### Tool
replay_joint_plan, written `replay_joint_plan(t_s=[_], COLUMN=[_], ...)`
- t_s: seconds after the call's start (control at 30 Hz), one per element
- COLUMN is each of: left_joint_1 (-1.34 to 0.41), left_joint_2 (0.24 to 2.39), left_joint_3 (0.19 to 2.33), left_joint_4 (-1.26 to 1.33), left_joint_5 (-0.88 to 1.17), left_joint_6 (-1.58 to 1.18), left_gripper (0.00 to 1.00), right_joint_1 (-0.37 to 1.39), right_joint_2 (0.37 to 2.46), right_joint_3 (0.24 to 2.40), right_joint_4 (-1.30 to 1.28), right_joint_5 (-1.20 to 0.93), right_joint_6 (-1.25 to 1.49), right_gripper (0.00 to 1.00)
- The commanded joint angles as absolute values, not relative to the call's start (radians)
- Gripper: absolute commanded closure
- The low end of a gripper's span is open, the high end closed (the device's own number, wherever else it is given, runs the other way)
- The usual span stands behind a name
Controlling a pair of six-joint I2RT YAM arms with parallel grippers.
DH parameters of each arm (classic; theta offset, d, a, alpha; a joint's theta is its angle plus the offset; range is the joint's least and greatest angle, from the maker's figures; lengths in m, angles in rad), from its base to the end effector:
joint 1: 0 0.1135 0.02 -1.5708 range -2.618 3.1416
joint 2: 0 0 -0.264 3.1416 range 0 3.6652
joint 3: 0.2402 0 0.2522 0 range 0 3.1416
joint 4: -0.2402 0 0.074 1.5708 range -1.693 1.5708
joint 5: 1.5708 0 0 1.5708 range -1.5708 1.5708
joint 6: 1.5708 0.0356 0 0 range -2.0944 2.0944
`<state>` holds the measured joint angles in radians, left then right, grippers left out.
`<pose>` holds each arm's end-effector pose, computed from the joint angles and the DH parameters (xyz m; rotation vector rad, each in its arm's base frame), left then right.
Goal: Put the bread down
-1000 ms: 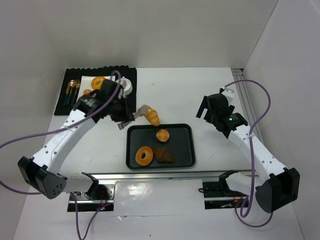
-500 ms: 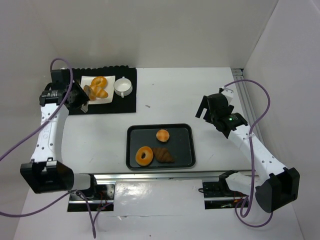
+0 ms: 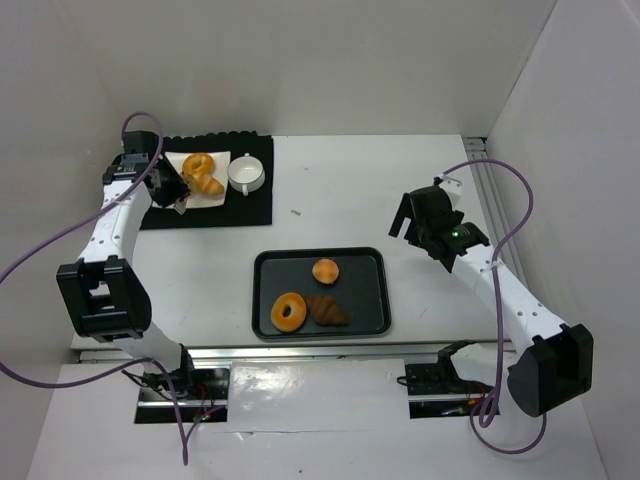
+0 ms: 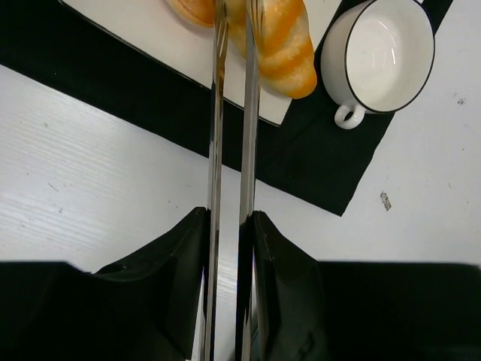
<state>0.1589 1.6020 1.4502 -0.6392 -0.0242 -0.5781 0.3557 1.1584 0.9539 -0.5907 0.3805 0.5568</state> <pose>0.3519 0.0573 0.3217 -0.8641 2.2051 -0.1745 0.2307 0.0716 0.2879 0.4089 2.2589 0.0162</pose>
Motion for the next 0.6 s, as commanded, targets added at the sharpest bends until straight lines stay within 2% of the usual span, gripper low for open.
replay_joint_plan(t_s=[0.0, 0.07, 0.1, 0.23, 0.3, 0.57], left_joint_1=[0.149, 0.140, 0.140, 0.120, 0.120, 0.101], left_joint_2=[1.598, 1.586, 1.574, 1.552, 1.543, 1.480], left_joint_3=[1.489, 1.489, 1.489, 1.489, 1.499, 1.554], left_joint_4=[-0.580, -0.580, -0.580, -0.580, -0.589, -0.623], left_joint_5=[-0.034, -0.043, -0.055, -0.064, -0.074, -0.095], left_joint_6=[-0.560, -0.560, -0.551, -0.541, -0.541, -0.532], left_gripper=[0.68, 0.59, 0.50, 0.41, 0.38, 0.38], right_joint_1=[0.364, 0.364, 0.364, 0.364, 0.364, 0.364], right_joint_2=[1.157, 1.157, 1.157, 1.157, 1.157, 1.147], right_joint_3=[0.953, 0.953, 0.953, 0.953, 0.953, 0.943], right_joint_4=[-0.557, -0.557, -0.557, -0.557, -0.557, -0.557], right_joint_5=[0.387, 0.387, 0.387, 0.387, 0.387, 0.387], right_joint_6=[0.554, 0.554, 0.554, 0.554, 0.554, 0.554], right_gripper=[0.01, 0.01, 0.01, 0.01, 0.01, 0.01])
